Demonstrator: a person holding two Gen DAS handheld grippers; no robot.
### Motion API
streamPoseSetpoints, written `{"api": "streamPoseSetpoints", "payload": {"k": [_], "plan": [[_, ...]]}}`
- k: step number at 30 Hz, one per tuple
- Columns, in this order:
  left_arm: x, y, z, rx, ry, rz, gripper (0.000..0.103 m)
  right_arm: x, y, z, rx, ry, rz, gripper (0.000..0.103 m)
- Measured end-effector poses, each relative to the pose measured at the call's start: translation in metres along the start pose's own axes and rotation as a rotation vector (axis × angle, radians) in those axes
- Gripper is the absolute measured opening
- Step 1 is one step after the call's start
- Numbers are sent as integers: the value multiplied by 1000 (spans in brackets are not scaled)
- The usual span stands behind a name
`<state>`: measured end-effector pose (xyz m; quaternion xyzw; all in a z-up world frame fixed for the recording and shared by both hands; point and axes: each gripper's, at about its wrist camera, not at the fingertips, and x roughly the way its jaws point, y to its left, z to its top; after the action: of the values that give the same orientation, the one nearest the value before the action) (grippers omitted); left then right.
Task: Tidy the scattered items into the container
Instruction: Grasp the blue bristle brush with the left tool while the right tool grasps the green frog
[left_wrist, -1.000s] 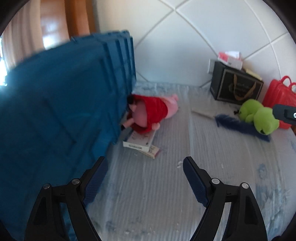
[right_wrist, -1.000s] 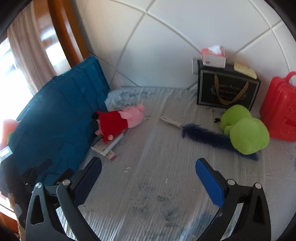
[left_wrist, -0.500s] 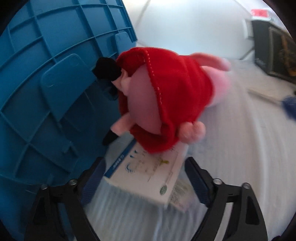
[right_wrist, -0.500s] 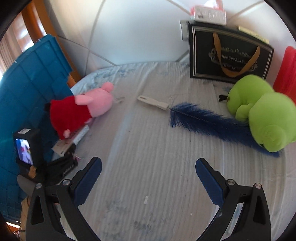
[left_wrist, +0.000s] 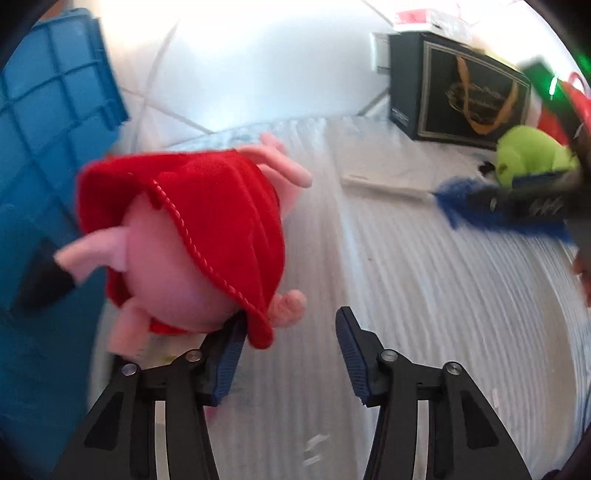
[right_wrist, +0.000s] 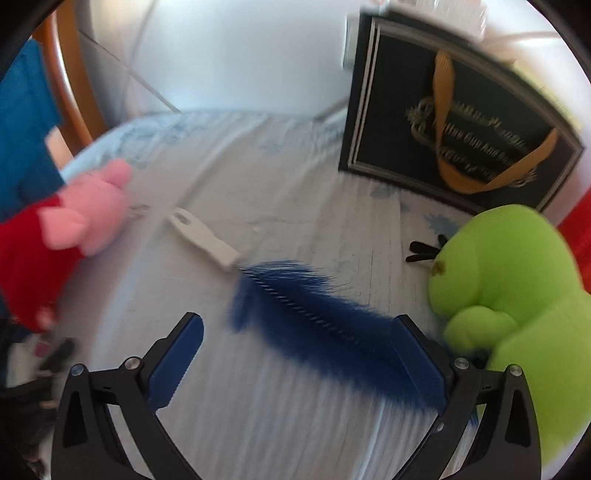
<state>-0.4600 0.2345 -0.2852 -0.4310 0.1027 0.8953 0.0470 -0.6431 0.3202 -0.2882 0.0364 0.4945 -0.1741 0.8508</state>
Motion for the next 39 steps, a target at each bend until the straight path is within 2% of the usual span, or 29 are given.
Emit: {"api": "streamPoseSetpoints", "payload": {"k": [1,2,3,4,5,7,8,10,11,12,13,14,15,16,17,18,19,20,22,25,28,33,37,38,39], "plan": [[-5,4,2,-11,-14,18,57,10,-3,-1,-4,24,-18,103],[-8,9,4,-25,-29,55,67,20,-5,-4,3,64,-20,103],[-5,15,7,-33,-42,86,71,27,-8,-8,23,103,-16,103],[-6,20,8,-43,-61,131,77,29,-9,-13,40,116,-16,99],[-4,26,9,-56,-65,178,82,24,-7,-17,40,109,-20,90],[4,34,10,-77,-27,184,82,13,-3,-23,40,129,4,78],[14,36,7,-97,24,169,81,7,-2,-27,54,141,44,75],[23,33,2,-117,73,111,69,-3,0,-39,89,182,135,72],[20,24,-1,-92,51,132,63,-7,2,-45,95,204,173,71],[16,17,-3,-78,55,100,61,-12,6,-53,104,227,218,71],[10,9,-5,-74,50,54,59,-17,9,-61,114,249,267,71],[3,-1,-8,-60,61,-28,46,-22,14,-69,119,271,315,71],[0,-10,-10,-48,91,-111,28,-27,17,-77,124,290,361,71],[-2,-19,-14,-37,122,-171,26,-33,18,-84,131,298,391,71],[-8,-27,-18,-22,135,-190,26,-39,16,-89,146,292,396,71],[-14,-31,-21,-10,121,-182,26,-49,9,-94,172,268,379,71],[-20,-34,-23,-1,110,-173,33,-61,-2,-98,205,230,350,71],[-26,-36,-25,-5,107,-180,45,-73,-12,-103,239,196,315,71],[-31,-39,-25,-13,102,-227,54,-93,-35,-114,306,145,238,71],[-43,-52,-21,-2,81,-271,55,-102,-57,-131,360,144,163,71],[-54,-74,-14,52,58,-311,62,-109,-70,-146,394,144,144,71],[-39,-135,-2,162,61,-379,63,-126,-90,-167,444,125,126,71],[-20,-178,-4,240,106,-379,63,-133,-113,-183,500,109,103,71],[-11,-189,-7,265,135,-343,54,-132,-118,-187,511,108,100,71],[-11,-192,-8,256,106,-335,43,-131,-122,-191,520,106,98,71]]}}
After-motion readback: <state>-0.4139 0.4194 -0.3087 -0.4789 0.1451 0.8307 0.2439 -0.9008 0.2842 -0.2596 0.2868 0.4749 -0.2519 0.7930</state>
